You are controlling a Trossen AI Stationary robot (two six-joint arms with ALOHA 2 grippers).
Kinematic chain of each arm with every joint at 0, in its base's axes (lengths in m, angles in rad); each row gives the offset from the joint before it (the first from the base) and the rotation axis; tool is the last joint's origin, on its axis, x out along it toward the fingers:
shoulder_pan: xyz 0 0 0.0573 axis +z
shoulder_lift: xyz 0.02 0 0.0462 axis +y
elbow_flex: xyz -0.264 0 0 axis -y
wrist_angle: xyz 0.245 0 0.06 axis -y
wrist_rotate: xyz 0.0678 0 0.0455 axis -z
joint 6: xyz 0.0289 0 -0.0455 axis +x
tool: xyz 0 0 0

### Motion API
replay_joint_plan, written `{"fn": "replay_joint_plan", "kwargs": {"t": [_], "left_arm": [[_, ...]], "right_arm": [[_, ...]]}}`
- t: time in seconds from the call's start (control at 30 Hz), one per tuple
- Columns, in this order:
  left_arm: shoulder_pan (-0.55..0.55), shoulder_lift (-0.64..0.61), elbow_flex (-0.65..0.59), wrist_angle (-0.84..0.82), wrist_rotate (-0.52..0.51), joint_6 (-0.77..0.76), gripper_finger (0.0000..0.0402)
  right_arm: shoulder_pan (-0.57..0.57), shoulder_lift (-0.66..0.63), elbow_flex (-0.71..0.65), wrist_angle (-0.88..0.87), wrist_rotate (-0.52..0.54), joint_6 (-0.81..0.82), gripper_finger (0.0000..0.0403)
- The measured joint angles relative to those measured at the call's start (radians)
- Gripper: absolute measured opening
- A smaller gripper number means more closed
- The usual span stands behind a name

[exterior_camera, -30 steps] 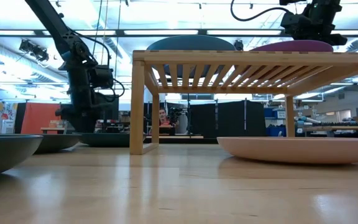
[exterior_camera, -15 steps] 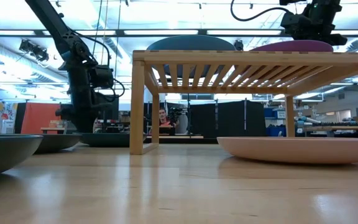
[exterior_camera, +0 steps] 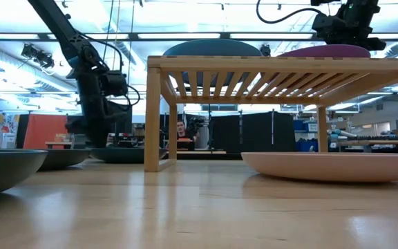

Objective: Place and stack plates onto a shelf
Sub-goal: Stack the green plate on top of the purple plate on the shelf

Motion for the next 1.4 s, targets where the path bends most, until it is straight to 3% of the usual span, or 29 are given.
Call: {"fn": "replay_joint_plan", "kwargs": {"t": [0.57, 0.8, 1.1, 1.4], "left_arm": [[-0.002, -0.095, 0.182, -0.017, -0.039, -0.006, 0.0016], [-0.002, -0.114, 0.254, -0.016, -0.045, -0.027, 0.0016], [-0.034, -0.114, 0.314, 0.075, -0.045, -0.073, 0.0016], [-0.111, -0.114, 0.315, 0.275, -0.045, -0.138, 0.0015]], "right_arm": [[0.000, 0.000, 0.000, 0.004, 0.000, 0.000, 0.0144], [0.000, 0.000, 0.000, 0.089, 0.008, -0.003, 0.0144], [-0.002, 0.000, 0.000, 0.324, 0.131, -0.073, 0.0144], [-0.002, 0.037, 0.000, 0.725, 0.188, -0.188, 0.0144]]}}
